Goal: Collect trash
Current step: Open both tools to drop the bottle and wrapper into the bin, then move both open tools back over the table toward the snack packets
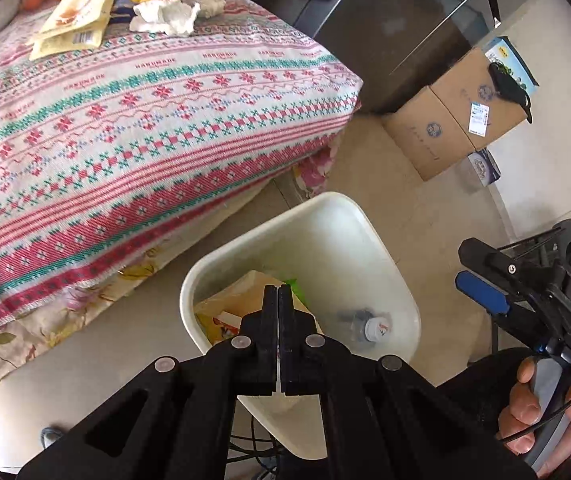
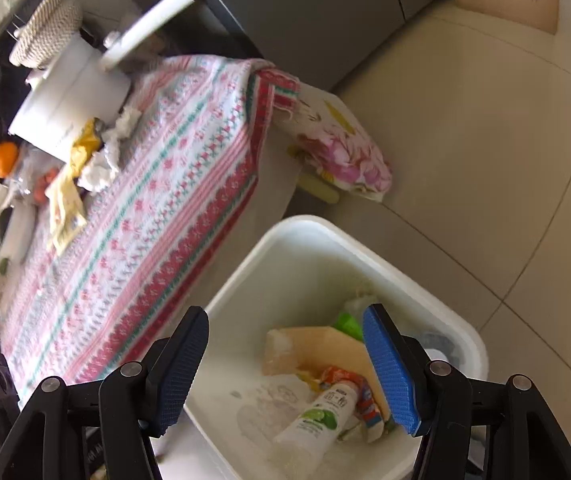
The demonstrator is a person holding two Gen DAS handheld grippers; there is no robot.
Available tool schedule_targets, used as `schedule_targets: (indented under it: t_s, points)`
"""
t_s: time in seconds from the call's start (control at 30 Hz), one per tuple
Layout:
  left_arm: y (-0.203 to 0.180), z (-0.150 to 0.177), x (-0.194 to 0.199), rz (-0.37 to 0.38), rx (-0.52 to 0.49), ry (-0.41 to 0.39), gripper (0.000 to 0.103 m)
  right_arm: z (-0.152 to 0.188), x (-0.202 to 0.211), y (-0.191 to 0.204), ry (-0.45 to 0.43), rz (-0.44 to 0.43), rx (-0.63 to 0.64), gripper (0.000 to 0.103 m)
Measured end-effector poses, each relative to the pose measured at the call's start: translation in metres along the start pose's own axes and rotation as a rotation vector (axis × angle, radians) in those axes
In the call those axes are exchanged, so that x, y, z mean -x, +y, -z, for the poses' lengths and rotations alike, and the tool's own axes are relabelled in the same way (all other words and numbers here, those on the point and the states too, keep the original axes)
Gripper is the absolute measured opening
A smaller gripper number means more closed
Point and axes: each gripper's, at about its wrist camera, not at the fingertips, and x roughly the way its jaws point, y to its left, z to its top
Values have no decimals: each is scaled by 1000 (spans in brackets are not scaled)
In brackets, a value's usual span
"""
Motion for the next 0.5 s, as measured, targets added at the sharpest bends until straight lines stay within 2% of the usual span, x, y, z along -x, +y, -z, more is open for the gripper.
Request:
schedule_targets:
  t_s: [0.1, 0.23, 0.37, 0.5]
  points:
    - [1, -2, 8, -59, -22, -25, 1, 0, -10, 12, 32, -30, 34, 73]
    - [19, -10, 31, -130, 19, -59, 1, 5, -12, 38, 32, -92, 121, 73]
    - [37, -17, 68, -208, 63, -102, 1, 8, -18, 50, 27, -108, 148, 76]
    - [68, -17, 110, -278, 126, -191, 2, 8, -23, 58, 23, -129, 142, 76]
